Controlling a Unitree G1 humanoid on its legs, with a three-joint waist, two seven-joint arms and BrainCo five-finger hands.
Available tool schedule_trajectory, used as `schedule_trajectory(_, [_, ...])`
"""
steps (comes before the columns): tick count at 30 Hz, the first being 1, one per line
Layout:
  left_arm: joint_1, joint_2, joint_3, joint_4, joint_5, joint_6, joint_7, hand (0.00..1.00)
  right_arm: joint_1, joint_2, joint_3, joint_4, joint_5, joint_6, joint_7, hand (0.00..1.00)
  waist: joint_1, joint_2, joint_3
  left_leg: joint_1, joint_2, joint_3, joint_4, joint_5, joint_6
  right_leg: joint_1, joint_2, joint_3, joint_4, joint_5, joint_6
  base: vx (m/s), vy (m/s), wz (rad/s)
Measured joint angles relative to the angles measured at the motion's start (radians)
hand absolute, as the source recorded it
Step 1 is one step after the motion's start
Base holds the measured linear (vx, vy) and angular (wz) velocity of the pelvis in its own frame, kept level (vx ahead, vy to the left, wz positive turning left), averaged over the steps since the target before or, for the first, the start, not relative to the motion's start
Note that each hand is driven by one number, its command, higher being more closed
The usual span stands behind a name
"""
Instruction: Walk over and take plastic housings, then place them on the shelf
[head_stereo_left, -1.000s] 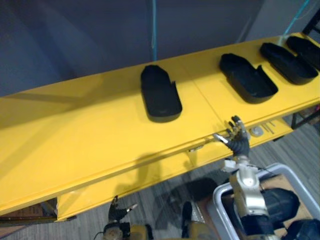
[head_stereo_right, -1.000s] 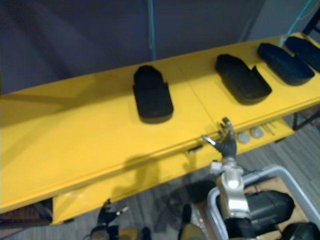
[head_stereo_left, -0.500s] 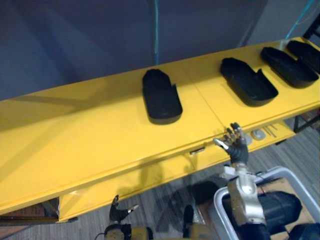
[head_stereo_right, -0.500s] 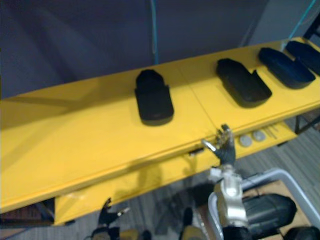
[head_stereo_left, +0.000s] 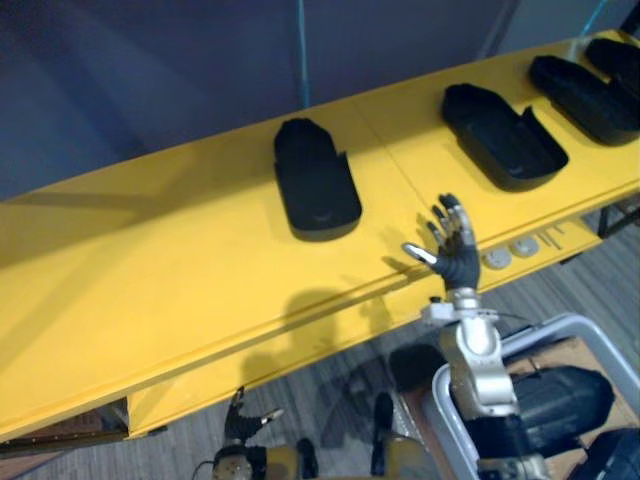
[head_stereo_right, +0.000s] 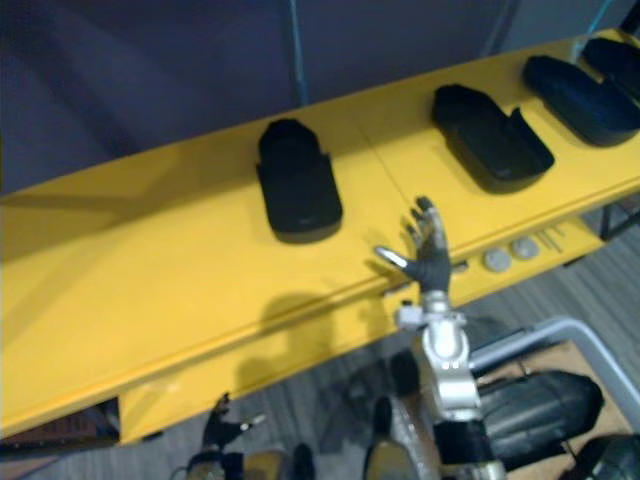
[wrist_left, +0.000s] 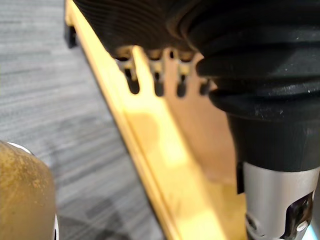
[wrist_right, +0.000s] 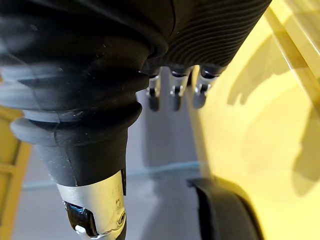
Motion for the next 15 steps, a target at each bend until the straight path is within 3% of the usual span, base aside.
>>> schedule_trajectory(4, [0.0,0.002,-0.019,0.0,-0.002,-0.002,0.002,0.0,0.001,-0.013,0.012,-0.012,-0.006,0.028,0.001,0.0,-0.004,0.006,0.003,0.014,0.0,0.001,-0.019,0.015,-0.006,0.005,0.002,0.003,-0.001,-0.002,-0.003,-0.02,-0.042,-0.02])
schedule_trajectory(10, [0.001,0.0,-0.022,0.009,-0.007,-0.02,-0.001,0.0,0.03,-0.025,0.015,-0.011,-0.039,0.027,-0.032,0.0,-0.006,0.005,0.003,0.048,0.003,-0.007,-0.022,0.017,-0.006,0.06,0.006,-0.006,-0.039,0.007,-0.002,-0.04,-0.024,0.04])
schedule_trajectory(13, [0.002,0.001,-0.016,0.009,0.002,-0.019,-0.008,0.0,0.08,-0.017,0.008,-0.011,-0.037,0.026,-0.047,0.0,-0.006,-0.006,-0.003,0.067,0.003,-0.005,-0.033,0.016,-0.006,0.094,0.009,-0.005,-0.077,0.023,0.004,-0.04,-0.001,0.0])
schedule_trajectory(15, [-0.001,0.005,-0.014,0.008,0.063,-0.02,-0.014,0.0,0.132,-0.008,-0.019,-0.011,-0.036,0.025,-0.05,0.0,-0.007,-0.017,-0.011,0.069,0.005,-0.001,-0.033,0.014,-0.008,0.104,0.014,-0.002,-0.095,0.034,0.002,-0.02,-0.003,-0.05])
